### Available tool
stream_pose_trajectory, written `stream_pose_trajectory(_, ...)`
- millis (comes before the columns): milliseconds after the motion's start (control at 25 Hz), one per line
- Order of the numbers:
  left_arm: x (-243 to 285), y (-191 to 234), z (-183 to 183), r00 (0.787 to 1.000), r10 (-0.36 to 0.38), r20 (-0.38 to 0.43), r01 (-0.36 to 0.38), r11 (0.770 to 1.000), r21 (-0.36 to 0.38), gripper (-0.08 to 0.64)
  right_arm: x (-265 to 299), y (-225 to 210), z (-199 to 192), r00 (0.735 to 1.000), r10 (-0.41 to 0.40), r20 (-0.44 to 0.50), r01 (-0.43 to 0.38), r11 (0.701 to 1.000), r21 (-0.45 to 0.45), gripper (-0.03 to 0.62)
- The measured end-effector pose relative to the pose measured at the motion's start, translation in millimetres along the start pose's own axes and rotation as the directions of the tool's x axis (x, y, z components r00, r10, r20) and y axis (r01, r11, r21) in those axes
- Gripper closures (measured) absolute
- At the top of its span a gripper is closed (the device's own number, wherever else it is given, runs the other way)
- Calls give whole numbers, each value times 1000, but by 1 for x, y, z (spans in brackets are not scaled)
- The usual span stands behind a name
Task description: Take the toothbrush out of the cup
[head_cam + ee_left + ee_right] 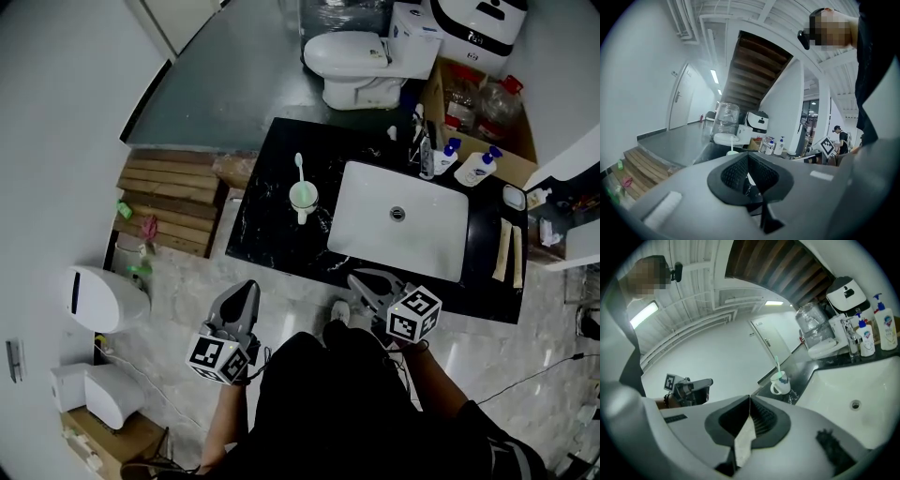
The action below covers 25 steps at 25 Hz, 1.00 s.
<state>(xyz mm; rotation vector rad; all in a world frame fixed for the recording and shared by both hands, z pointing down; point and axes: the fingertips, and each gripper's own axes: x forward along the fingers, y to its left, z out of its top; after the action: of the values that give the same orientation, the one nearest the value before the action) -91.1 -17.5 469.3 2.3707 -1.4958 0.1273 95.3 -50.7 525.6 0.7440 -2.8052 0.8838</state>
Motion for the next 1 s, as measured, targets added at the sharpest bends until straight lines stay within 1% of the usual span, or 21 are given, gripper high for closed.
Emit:
stream_pose_trajectory(80,6,0,0,1000,6,-5,-6,1000,5,552,1,-9,3,1000,-2,-10,2,1000,-3,577)
stream_pose_trajectory(240,14,5,4,1000,16,-8,-16,1000,-23,552,3,-16,9,1000,1,-24,-1,1000,7,577)
stream_pose_trajectory(360,21,13,7,1000,16,-8,-17,1000,-22,552,10,-19,15,999,1,-37,-1,1000,3,577)
stream_pose_trajectory(600,42,35,17,1000,-16,-2,16,999,-28,552,32,-26,30,999,-20,-39,20,1000,1,577)
stream_pose_trajectory(1000,83,86,36,996,-92,1,92,996,-20,552,77,-41,51,995,-85,-43,85,996,-1,577)
